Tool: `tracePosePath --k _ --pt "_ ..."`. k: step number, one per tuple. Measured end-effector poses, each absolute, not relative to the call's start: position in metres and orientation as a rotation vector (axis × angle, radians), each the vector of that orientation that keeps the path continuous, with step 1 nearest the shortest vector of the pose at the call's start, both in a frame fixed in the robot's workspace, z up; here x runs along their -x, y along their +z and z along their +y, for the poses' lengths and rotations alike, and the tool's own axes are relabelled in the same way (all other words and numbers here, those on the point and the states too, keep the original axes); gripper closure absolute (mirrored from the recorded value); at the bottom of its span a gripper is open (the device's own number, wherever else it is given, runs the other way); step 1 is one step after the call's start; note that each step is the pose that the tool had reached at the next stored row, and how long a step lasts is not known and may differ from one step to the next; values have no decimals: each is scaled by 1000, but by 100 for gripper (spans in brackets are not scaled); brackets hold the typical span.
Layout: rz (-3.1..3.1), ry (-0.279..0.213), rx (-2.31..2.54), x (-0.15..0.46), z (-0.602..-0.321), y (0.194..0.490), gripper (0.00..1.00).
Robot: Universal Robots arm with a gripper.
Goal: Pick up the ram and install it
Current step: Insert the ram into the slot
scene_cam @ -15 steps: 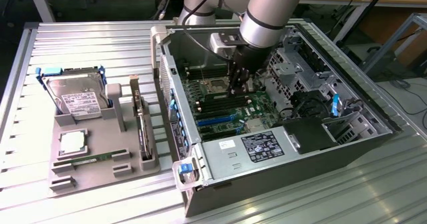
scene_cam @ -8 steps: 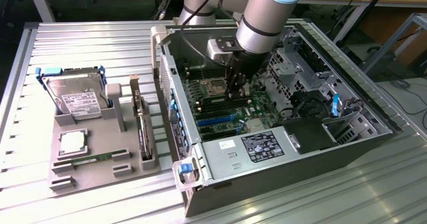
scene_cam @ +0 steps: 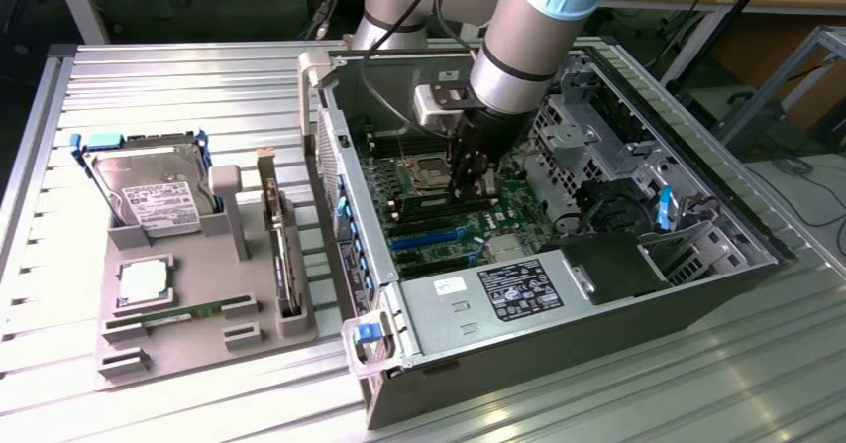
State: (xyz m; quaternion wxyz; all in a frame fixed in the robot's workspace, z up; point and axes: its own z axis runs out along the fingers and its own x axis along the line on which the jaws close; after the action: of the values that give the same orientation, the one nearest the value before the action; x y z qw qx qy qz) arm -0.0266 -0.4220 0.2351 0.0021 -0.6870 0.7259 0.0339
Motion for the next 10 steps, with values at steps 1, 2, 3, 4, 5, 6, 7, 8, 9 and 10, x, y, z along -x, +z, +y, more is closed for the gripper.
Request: tracePosePath --k 1,2,3,4,5,6,7,8,9,10 --pt "2277 106 2155 27 -422 235 85" --pt "2277 106 2156 27 -422 235 85" --pt "2276 106 2157 27 -422 235 85" --pt "2275 106 2158 27 -422 235 85" --pt "2275 106 2158 27 -422 235 85" --pt "2275 106 2158 27 -422 235 85" --pt "2274 106 2159 27 -422 233 85" --pt "2273 106 2160 27 -422 232 85" --pt "2273 106 2160 27 -422 231 85" --pt "2273 106 2161 27 -422 231 85"
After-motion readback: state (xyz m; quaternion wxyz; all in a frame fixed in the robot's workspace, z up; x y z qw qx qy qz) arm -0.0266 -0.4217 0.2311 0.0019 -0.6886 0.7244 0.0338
